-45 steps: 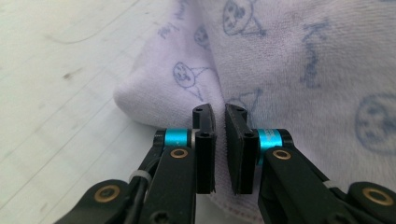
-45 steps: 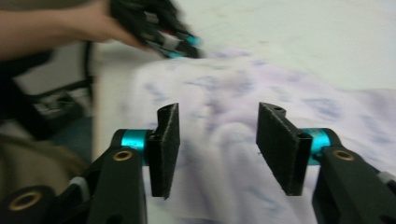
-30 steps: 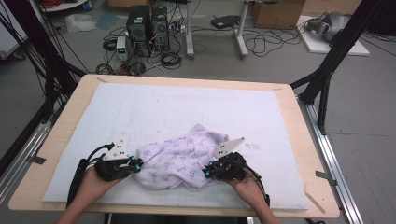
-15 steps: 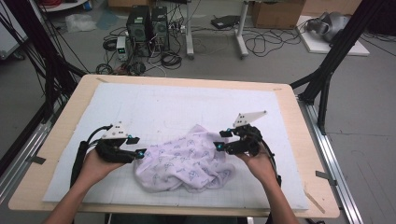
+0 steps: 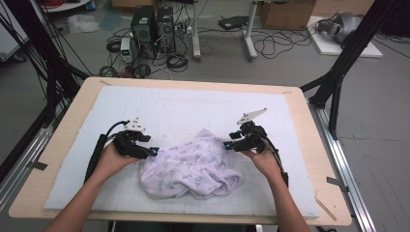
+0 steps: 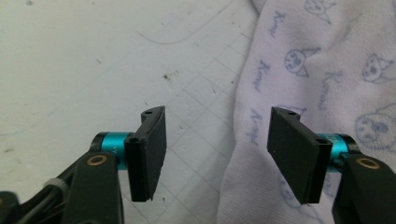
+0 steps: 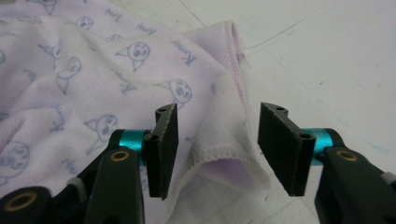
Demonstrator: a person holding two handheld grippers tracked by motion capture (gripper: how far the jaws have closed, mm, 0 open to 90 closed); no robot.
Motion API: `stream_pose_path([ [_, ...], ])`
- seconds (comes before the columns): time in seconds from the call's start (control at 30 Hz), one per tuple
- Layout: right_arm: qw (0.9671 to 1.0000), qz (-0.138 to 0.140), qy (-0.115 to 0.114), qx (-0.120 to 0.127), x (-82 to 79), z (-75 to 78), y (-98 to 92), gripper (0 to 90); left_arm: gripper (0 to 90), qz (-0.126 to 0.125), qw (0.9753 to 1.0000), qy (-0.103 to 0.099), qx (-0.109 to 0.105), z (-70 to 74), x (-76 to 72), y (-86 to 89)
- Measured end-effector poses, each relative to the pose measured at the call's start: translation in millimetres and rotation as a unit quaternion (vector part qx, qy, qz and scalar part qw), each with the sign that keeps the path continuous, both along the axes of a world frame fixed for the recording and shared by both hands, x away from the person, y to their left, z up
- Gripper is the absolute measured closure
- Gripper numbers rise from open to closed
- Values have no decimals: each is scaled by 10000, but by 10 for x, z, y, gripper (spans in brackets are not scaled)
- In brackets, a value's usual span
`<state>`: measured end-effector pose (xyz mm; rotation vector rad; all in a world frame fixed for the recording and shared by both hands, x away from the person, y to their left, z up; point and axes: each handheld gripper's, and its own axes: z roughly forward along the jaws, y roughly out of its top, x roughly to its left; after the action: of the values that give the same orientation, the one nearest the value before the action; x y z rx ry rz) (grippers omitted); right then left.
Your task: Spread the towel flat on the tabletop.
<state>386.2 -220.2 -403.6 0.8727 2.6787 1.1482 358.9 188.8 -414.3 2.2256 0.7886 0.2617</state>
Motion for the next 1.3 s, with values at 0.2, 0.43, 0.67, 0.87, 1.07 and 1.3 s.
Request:
stream_pose_path([
  [0.2, 9998, 132, 161, -17, -188, -77, -109, 761, 574, -224, 9996, 140, 113, -95, -56, 10],
  [0.43, 9988, 451, 182, -51, -300, -18, -37, 843, 850, -396, 9987, 98, 300, -136, -142, -13],
  [0.67, 9980, 577, 219, -156, -401, 74, 56, 847, 862, -440, 9988, 202, -120, 119, -124, 69],
  [0.87, 9994, 326, 59, -47, -228, 371, -99, 852, 868, -179, 9994, -272, -121, 491, 48, 78],
  [1.07, 9951, -461, -869, -37, 286, 1107, -209, 845, 862, 509, 9926, -1062, -309, 1114, 451, 78],
  [1.3, 9897, -1059, -944, 178, 541, 1005, -189, 560, 504, 1076, 9890, -972, -279, 1067, 810, 113],
])
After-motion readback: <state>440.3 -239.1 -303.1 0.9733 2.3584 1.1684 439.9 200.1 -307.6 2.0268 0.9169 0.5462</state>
